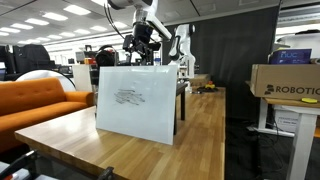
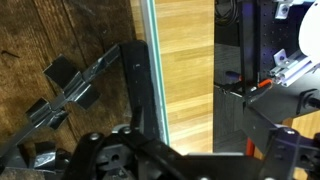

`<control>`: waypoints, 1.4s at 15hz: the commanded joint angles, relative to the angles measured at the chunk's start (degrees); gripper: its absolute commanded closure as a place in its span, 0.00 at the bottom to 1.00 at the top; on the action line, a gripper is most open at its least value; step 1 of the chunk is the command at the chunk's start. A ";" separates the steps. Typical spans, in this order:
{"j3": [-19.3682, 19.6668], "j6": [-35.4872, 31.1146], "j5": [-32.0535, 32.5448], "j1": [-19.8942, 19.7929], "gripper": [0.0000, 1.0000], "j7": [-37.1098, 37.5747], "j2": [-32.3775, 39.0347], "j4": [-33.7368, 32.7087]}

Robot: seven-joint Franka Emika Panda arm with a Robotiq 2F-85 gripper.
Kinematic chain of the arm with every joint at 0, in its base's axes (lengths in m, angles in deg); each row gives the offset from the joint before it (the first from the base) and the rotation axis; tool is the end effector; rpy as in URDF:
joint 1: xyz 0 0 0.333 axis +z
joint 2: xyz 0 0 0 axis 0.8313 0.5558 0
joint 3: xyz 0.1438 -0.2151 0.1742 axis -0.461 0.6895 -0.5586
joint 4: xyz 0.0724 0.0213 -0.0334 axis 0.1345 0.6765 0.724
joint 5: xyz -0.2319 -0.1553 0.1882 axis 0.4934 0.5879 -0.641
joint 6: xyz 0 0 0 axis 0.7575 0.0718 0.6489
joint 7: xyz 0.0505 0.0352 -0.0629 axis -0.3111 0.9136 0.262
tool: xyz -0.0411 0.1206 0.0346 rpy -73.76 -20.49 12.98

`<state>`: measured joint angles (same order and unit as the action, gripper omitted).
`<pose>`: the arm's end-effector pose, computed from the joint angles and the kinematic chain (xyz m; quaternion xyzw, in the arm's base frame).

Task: Put the whiteboard on the wooden stand

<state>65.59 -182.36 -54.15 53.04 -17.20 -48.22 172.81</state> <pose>0.4812 -0.0622 0.3694 -0.7719 -0.6157 0.0972 0.1254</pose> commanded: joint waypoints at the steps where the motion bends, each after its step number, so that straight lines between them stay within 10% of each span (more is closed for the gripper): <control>1: -0.94 -1.25 1.85 -0.95 0.00 -3.98 -3.69 4.34; 21: -0.31 -8.63 4.27 -0.60 0.00 -8.64 -6.39 11.63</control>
<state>65.60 -189.14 -50.92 53.04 -24.56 -54.09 183.13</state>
